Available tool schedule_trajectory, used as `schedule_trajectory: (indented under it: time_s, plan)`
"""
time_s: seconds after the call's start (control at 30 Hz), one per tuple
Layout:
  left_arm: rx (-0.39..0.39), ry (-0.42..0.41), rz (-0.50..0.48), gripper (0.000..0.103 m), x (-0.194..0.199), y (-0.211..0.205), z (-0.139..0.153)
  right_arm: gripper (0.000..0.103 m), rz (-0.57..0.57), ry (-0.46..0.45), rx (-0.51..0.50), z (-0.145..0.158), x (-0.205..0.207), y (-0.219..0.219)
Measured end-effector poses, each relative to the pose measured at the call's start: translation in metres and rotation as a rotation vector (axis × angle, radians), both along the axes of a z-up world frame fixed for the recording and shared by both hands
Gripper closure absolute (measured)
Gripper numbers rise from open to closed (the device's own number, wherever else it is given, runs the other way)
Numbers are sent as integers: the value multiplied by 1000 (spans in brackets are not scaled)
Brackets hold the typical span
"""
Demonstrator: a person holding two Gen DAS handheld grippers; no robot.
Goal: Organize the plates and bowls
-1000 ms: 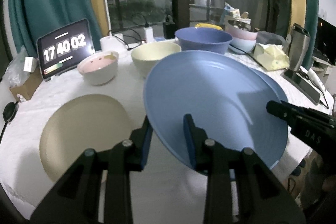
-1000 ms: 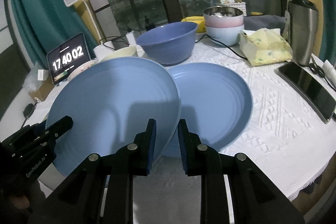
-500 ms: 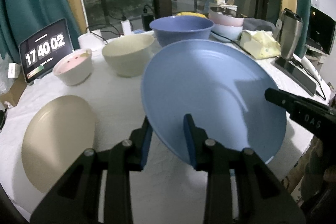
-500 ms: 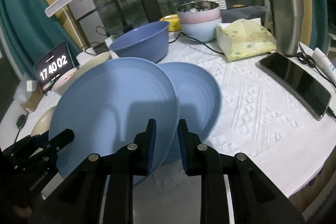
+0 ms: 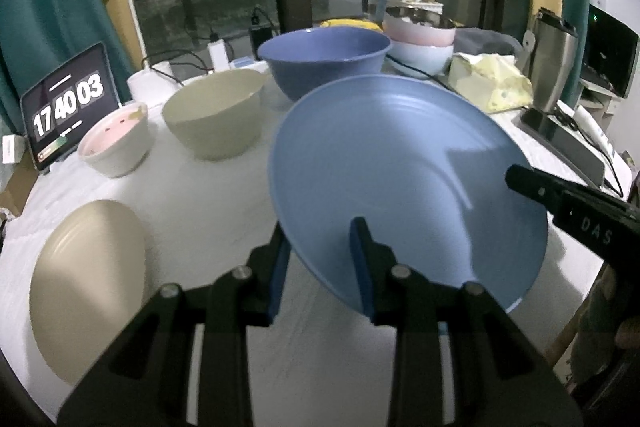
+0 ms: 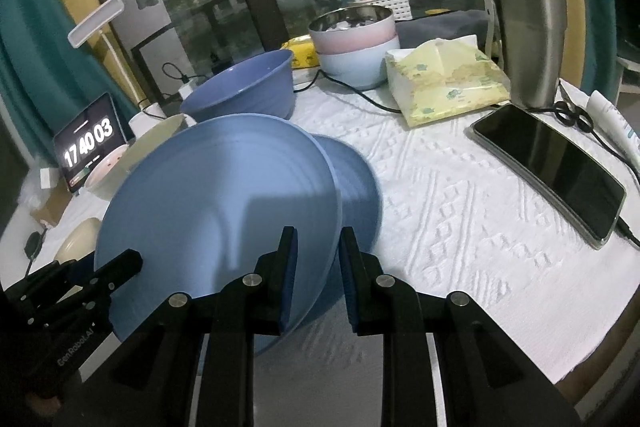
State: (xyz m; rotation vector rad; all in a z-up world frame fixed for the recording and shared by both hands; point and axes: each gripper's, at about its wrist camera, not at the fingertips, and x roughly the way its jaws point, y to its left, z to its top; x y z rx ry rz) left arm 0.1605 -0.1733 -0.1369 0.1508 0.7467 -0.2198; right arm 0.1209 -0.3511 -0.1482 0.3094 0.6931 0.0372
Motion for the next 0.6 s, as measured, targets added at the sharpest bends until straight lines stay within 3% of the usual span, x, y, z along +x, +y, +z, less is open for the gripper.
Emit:
schedule_trajectory:
  time_s: [0.4, 0.6]
  plan:
    - [34, 84, -18, 68, 30, -17, -17, 80, -47, -3, -1, -3, 10, -15]
    - [45, 87, -13, 67, 33, -17, -22, 80, -59, 15, -4, -8, 14, -19]
